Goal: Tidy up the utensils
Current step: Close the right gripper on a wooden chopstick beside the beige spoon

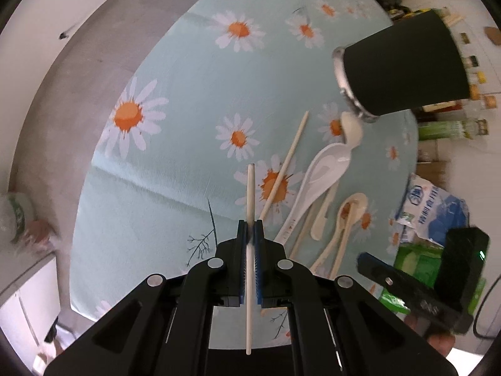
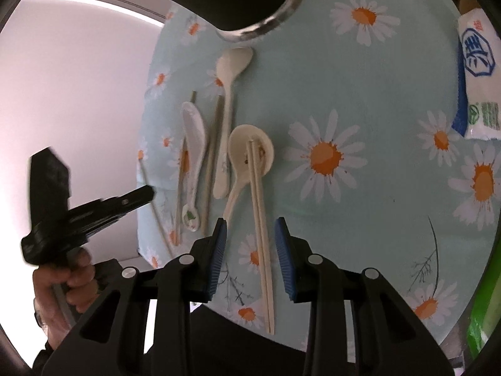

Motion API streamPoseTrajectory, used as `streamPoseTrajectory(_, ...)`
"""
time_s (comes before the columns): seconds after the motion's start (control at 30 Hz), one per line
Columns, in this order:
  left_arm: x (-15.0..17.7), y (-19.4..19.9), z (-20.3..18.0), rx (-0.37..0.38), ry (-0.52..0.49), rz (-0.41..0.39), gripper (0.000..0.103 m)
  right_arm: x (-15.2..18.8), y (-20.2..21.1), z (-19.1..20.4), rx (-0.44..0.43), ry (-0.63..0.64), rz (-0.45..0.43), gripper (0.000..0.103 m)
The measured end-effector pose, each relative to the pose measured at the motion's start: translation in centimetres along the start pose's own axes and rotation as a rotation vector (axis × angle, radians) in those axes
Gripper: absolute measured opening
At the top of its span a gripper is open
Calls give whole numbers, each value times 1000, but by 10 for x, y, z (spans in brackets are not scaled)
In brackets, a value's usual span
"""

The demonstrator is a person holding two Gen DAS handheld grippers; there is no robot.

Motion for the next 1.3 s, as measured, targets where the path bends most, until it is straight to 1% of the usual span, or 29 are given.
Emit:
streamPoseTrajectory(0.1, -3, 9, 3, 22, -19, -28, 3, -4, -7, 0, 56, 2, 5, 23)
streamPoseTrajectory(0.17, -4, 12, 4, 45, -19, -42, 3, -6, -13, 0, 91, -1, 13, 22)
streamPoseTrajectory(0.2, -5, 13, 4, 55, -21, -46, 3, -7, -15, 0, 111, 4, 16, 17)
streamPoseTrajectory(0.23, -5, 14, 4, 63, -26, -49, 3, -7, -18, 0, 132, 9, 18, 15)
streamPoseTrajectory(0.37, -7, 13, 5, 90, -35, -54, 3, -7, -25, 4, 180, 28, 15, 11)
streamPoseTrajectory(0.57, -10, 10, 5, 119, -55, -49, 3, -4, -28, 11, 225, 30, 9, 10)
streamPoseTrajectory(0.6, -10, 9, 5, 123, -60, -48, 3, -4, -30, 12, 247, 28, 10, 10)
streamPoseTrajectory(0.63, -11, 9, 4, 129, -67, -47, 3, -4, -33, 15, 243, 27, 9, 10)
streamPoseTrajectory(0.8, -14, 7, 4, 150, -85, -41, 3, -3, -37, 25, 315, 52, -5, 8)
streamPoseTrajectory(0.87, -16, 6, 5, 161, -91, -37, 3, -4, -38, 27, 328, 43, -8, 6)
streamPoseTrajectory(1.07, -20, 3, 6, 177, -113, -24, 3, 0, -34, 32, 334, 43, -25, 6)
streamPoseTrajectory(1.23, -24, 4, 1, 179, -142, -25, 3, 6, -14, 38, 327, 63, -74, 6)
streamPoseTrajectory(1.3, -26, 6, -3, 178, -152, -27, 3, 8, -6, 45, 310, 71, -100, 6)
Point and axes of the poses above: each gripper's, at about its wrist camera, not at the fingertips, and y roughly against the way its jaws point, z to its left, x to its underside, the point moved 6 cm from there along -y, roughly the way its jaws point, and after that the axes turned 11 degrees about -y, right-handed, at the moved point
